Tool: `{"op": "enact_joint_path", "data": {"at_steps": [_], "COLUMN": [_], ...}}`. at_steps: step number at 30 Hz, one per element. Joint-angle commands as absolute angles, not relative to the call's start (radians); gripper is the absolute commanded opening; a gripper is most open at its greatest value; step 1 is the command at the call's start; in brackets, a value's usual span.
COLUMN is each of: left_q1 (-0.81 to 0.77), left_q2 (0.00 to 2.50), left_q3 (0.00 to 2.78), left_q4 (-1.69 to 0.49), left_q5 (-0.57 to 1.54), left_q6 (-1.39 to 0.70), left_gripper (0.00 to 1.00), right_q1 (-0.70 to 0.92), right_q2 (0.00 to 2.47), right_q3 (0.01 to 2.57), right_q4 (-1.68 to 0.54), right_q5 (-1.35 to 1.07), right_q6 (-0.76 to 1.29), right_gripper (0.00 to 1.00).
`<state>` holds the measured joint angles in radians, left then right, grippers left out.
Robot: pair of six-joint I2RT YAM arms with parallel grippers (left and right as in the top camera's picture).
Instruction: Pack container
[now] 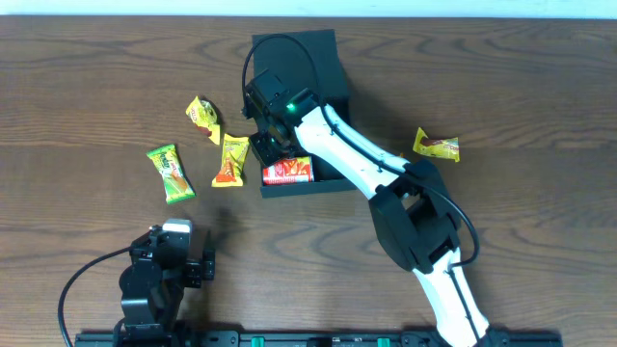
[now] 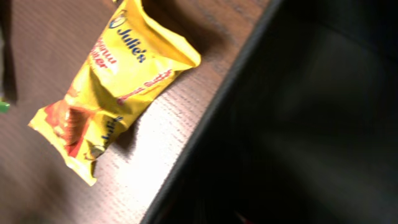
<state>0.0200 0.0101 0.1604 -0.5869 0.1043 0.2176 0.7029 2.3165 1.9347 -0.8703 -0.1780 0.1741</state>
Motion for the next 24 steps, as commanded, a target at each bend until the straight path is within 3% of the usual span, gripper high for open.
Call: {"op": "enact_joint_path", "data": {"at_steps": [1, 15, 24], "left_q1": [0.026, 0.026, 0.026], "left_q2": [0.004, 0.004, 0.004], "left_q3": [0.153, 0.153, 0.153], "left_q4": [-0.587, -0.587, -0.587], "left_q5": [0.101, 0.101, 0.101], "left_q6": [0.221, 0.221, 0.221], "left_gripper": [0.95, 0.95, 0.95], "right_q1": [0.699, 0.584, 0.522], "right_q2": [2.328, 2.177, 2.179], "right_q3": [1.959, 2.101, 1.902], "right_q4": [-0.869, -1.113, -1.193], "right_q5": [-0.109, 0.064, -0.036], "right_q6": [0.160, 0.141, 0.141], "right_gripper": [0.01, 0.02, 0.01]}}
